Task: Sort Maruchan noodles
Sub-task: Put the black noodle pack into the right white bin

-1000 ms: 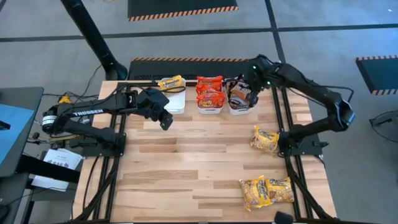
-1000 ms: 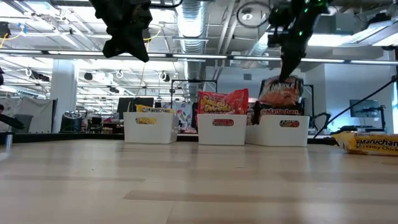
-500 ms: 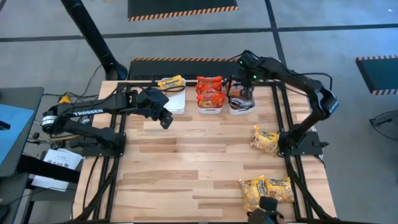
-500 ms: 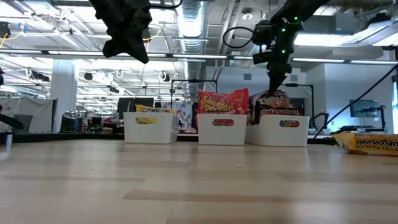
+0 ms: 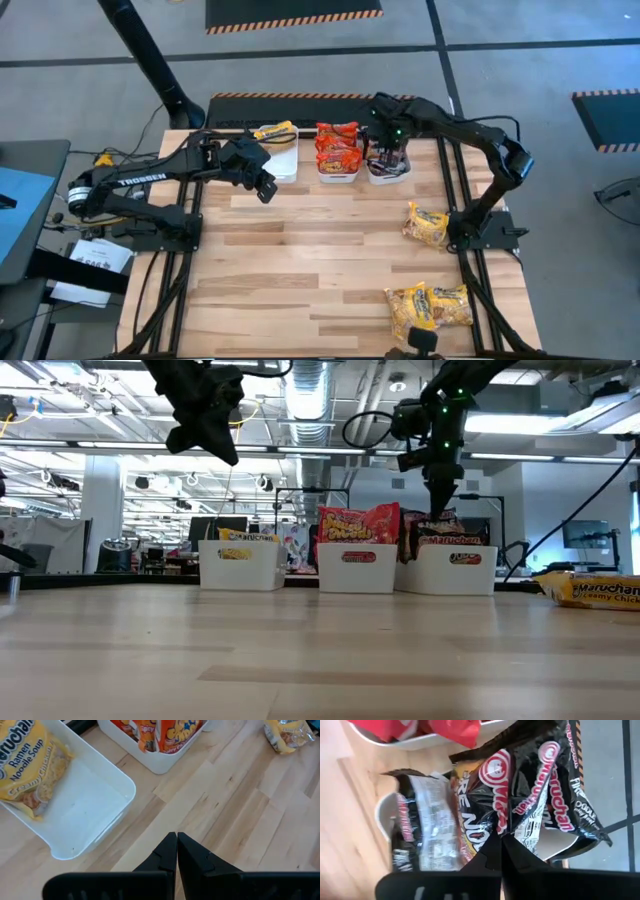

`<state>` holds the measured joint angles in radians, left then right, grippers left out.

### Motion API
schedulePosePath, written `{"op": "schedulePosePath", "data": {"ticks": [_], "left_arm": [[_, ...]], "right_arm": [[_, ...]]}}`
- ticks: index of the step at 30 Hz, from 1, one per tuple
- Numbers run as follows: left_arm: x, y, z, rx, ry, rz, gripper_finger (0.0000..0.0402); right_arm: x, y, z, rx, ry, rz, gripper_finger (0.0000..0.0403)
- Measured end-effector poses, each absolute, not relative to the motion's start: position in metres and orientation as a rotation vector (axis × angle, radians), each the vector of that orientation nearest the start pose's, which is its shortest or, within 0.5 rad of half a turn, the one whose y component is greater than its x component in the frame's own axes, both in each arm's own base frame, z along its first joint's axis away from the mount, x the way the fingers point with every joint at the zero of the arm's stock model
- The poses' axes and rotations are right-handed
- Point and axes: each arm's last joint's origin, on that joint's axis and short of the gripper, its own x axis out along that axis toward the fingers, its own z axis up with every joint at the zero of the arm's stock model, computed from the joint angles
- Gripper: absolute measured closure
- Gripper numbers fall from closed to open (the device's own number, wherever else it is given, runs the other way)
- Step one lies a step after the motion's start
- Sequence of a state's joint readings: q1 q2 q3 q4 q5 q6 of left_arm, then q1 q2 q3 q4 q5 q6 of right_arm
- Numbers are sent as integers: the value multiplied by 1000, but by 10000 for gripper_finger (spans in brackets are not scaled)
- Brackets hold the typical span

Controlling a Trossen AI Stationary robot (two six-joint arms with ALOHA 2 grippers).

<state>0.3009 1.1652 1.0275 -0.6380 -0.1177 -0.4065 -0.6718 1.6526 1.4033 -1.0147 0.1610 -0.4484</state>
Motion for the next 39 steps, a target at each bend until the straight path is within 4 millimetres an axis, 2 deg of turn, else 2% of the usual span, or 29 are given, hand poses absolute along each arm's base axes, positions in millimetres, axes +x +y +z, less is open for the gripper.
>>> {"op": "schedulePosePath", "data": {"ticks": [14, 25, 28, 32, 39], "left_arm": [[222, 78, 304, -462, 683, 573, 401], [222, 78, 304, -483, 676, 581, 401], [222, 78, 304, -484, 676, 581, 401], [222, 78, 304, -486, 675, 582, 401], [222, 78, 304, -486, 675, 582, 401]], "right_arm": [[241, -194, 274, 151, 1427, -516, 357], [225, -184, 302, 228, 1294, -625, 356], [220, -173, 310, 334, 1248, -515, 356], [221, -164, 309, 501, 1228, -368, 357], [238, -160, 286, 572, 1346, -267, 365]]}}
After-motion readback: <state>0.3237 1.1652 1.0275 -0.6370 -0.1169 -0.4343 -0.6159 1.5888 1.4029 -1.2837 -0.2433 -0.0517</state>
